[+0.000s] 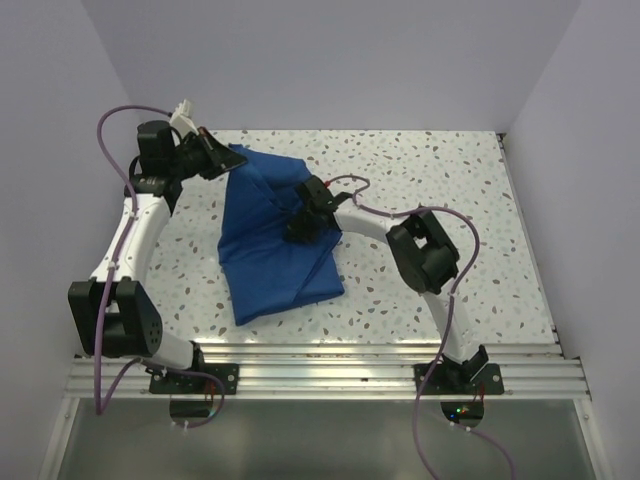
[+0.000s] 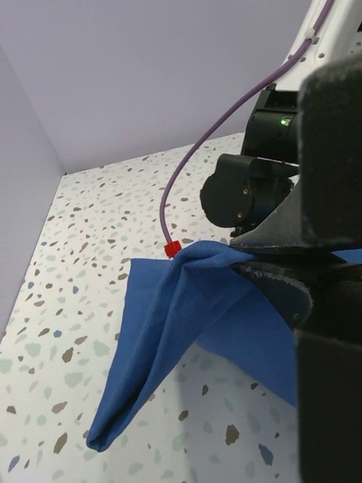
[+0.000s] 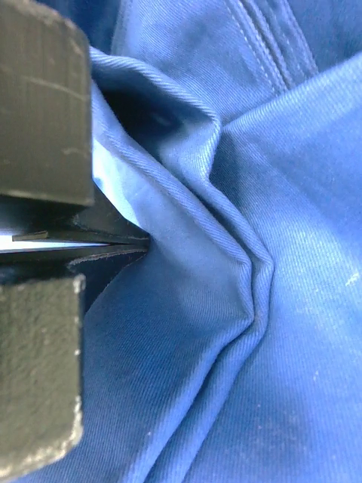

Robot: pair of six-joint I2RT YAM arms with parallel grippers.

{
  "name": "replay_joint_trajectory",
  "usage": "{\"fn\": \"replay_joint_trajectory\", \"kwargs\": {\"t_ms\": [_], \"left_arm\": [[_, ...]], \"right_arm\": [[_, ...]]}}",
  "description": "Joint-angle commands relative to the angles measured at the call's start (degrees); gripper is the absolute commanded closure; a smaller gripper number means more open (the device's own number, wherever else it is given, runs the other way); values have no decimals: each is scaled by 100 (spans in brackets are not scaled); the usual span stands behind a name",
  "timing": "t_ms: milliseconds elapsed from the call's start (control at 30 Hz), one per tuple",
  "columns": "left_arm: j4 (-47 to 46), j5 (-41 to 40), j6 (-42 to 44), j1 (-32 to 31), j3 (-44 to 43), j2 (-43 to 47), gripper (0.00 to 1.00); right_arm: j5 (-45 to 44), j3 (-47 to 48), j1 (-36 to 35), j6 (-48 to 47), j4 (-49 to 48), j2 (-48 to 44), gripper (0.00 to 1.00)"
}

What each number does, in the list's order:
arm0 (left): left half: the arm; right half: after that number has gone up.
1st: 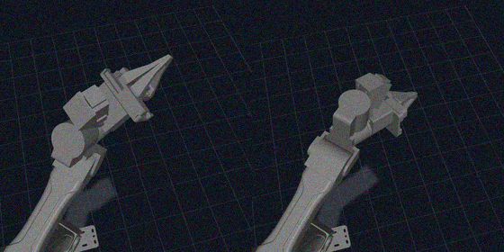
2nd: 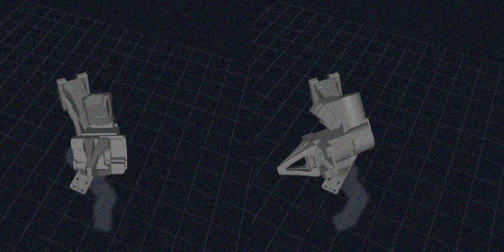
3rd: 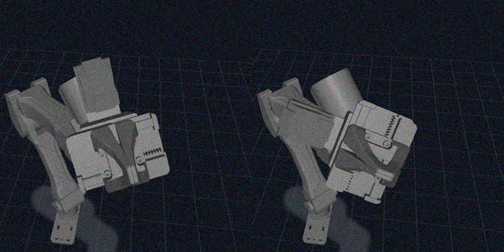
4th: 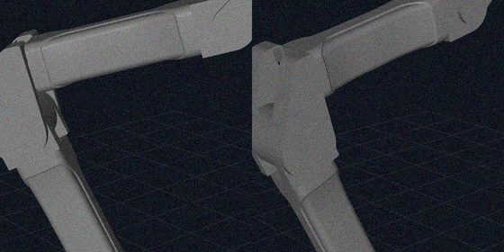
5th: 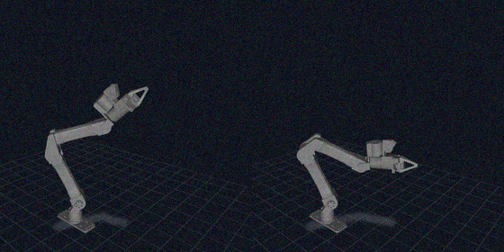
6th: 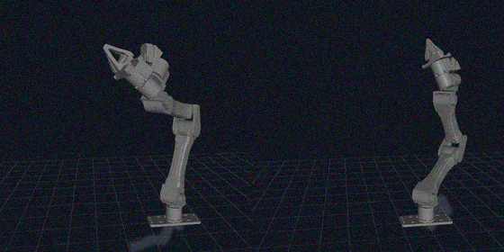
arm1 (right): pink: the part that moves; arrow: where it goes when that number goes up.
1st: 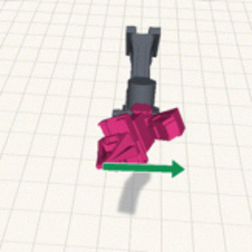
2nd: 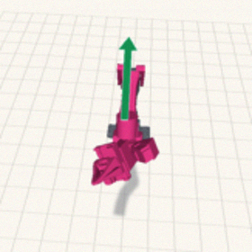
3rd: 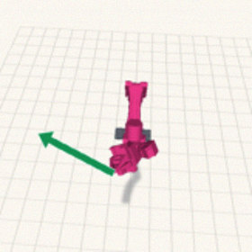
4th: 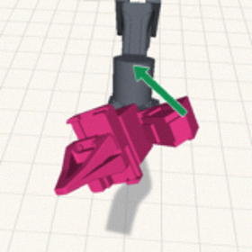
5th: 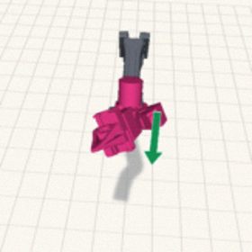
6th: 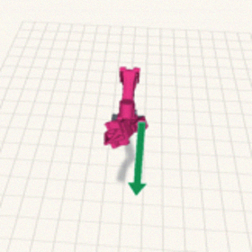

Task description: Prepare the surgical pack

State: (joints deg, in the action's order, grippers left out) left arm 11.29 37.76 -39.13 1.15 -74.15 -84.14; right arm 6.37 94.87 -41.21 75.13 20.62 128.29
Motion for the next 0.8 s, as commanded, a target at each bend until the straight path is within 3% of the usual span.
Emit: {"fn": "replay_joint_trajectory", "kwargs": {"t_ms": [0,400,767], "left_arm": [[-461,197,221,210,-206,90,100],[-189,188,520,254,1077,1750,100],[-241,-5,635,254,2554,3184,100]], "right_arm": [[-620,312,131,-323,363,337,100],[-487,419,500,-1036,198,408,100],[-93,-777,535,-1184,-884,-260,100]]}}
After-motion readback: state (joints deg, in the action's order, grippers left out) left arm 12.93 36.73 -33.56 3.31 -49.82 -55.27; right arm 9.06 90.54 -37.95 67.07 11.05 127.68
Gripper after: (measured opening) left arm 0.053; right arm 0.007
